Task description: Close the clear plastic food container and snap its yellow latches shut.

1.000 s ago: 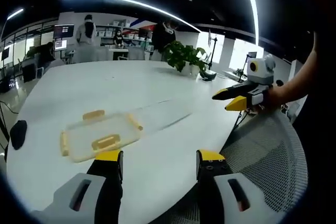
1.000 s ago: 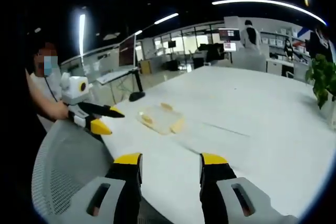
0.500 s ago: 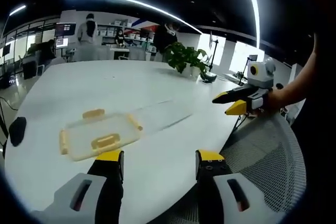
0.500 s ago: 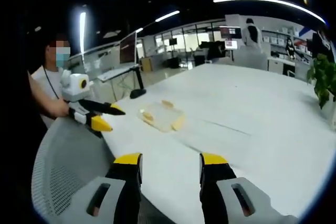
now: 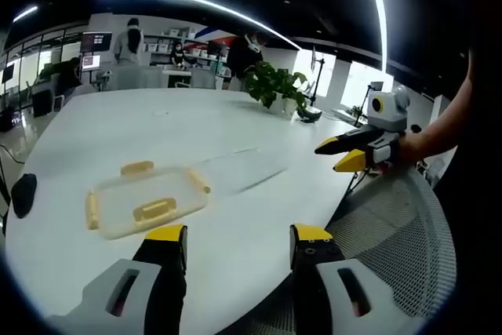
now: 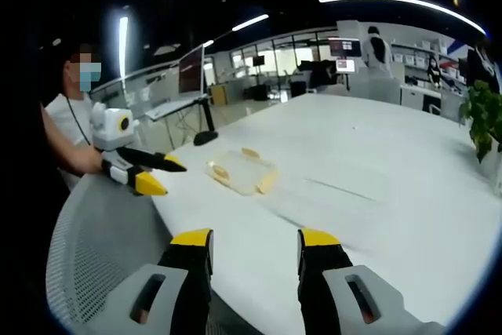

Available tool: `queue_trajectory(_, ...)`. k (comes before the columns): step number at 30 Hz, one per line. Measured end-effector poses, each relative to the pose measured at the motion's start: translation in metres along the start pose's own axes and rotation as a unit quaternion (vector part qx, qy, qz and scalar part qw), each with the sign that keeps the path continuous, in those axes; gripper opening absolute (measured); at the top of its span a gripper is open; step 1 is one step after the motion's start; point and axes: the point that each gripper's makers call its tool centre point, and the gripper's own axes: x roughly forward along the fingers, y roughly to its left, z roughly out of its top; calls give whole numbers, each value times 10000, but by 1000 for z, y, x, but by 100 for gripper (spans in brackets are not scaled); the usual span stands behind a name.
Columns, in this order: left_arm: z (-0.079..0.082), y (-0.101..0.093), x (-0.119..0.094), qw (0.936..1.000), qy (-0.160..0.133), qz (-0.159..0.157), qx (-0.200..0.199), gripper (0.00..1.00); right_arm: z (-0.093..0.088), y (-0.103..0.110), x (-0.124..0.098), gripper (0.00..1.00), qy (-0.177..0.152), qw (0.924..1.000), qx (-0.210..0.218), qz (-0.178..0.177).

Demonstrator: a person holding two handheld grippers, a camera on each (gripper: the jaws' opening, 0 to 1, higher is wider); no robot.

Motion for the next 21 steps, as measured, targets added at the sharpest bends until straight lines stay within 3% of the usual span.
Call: queue_trajectory(21,0,0,-1,10000,0,-39,-44,52,1,3,1,41,35,10000,-36,23)
